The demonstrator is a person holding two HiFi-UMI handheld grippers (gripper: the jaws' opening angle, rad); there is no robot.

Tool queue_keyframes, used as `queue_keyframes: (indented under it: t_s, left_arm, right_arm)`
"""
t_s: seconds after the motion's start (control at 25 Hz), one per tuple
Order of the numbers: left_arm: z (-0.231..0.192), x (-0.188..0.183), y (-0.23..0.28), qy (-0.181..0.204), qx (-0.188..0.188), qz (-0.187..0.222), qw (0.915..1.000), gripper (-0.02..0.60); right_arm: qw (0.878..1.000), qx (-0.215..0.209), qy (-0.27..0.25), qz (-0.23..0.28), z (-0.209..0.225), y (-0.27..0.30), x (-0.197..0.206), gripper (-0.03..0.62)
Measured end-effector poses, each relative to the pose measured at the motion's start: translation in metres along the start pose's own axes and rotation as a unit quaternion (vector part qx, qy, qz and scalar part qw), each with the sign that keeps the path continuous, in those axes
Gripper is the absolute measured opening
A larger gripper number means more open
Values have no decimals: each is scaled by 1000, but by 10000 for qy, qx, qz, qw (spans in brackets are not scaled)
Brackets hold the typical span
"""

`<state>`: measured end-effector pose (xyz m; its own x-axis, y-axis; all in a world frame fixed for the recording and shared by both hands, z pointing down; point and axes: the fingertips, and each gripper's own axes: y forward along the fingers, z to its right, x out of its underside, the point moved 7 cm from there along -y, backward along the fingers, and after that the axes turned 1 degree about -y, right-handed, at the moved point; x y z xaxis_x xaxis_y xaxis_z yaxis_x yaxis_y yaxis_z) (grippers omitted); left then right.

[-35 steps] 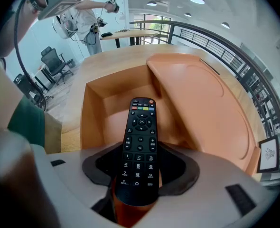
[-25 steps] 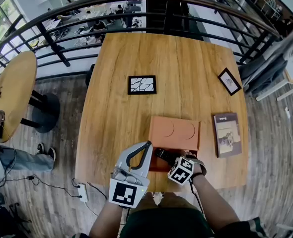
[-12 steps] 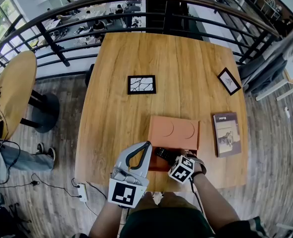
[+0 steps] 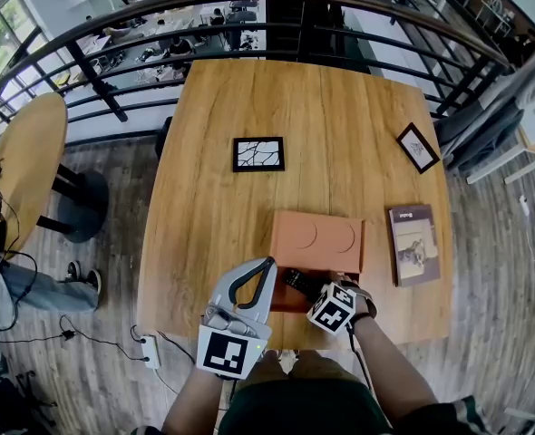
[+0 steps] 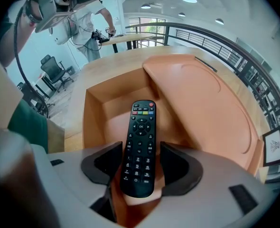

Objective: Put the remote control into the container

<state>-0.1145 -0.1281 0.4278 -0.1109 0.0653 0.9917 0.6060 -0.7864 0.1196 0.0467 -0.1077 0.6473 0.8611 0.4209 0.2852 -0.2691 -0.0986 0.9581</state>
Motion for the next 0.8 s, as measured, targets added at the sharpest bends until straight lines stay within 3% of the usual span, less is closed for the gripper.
queue_keyframes:
  t_s: [0.4,0.8]
  left_arm:
    - [5,-4,-2,74,40,39,10000,2]
    - [13,-6,-7,62,109,47,9999,2]
  right_arm:
    - [9997,28,138,190,0,-10,-2,244]
    - [9953,179,245,919,-4,-41,-12,244]
